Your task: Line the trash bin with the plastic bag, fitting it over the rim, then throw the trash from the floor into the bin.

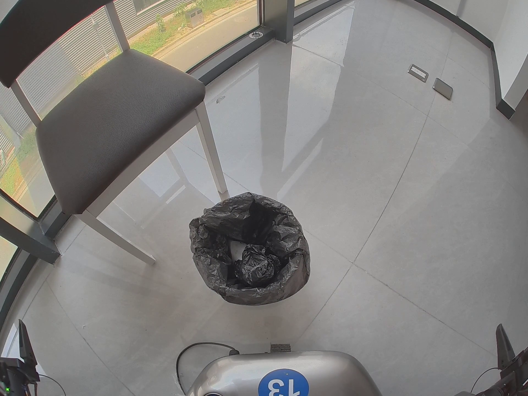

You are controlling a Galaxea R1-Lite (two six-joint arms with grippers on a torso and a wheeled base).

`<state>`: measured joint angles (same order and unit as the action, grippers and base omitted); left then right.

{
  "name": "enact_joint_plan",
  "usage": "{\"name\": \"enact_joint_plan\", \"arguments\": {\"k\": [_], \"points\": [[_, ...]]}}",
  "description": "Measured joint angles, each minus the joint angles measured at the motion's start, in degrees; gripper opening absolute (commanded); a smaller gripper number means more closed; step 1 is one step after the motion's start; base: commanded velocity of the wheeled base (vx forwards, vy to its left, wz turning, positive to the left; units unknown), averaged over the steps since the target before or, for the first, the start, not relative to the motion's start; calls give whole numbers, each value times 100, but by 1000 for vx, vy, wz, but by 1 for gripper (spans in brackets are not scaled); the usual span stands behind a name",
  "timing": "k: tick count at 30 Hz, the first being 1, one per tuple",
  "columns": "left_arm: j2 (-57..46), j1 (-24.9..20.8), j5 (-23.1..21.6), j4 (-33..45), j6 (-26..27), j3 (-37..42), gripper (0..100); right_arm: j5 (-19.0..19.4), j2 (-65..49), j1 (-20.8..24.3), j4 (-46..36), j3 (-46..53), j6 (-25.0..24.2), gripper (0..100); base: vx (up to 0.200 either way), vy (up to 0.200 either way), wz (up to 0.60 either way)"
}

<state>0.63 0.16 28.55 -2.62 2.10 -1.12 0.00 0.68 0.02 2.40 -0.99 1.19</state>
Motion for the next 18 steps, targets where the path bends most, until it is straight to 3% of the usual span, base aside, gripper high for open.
{"name": "enact_joint_plan", "arguments": {"k": [4,7,10,15,18], "points": [[0,0,7,-5,20,9,100,785,0,0,-46,0,-46,100,0,0,0],[0,0,2,-6,35,11,100,936,0,0,-57,0,-57,100,0,0,0],[0,0,-45,-2,50,11,100,634,0,0,-57,0,-99,100,0,0,0],[2,0,-236,17,-40,11,100,-561,2,0,-66,0,-217,100,0,0,0],[2,-5,-357,30,-130,11,100,-913,2,0,-107,0,-208,100,0,0,0]]}}
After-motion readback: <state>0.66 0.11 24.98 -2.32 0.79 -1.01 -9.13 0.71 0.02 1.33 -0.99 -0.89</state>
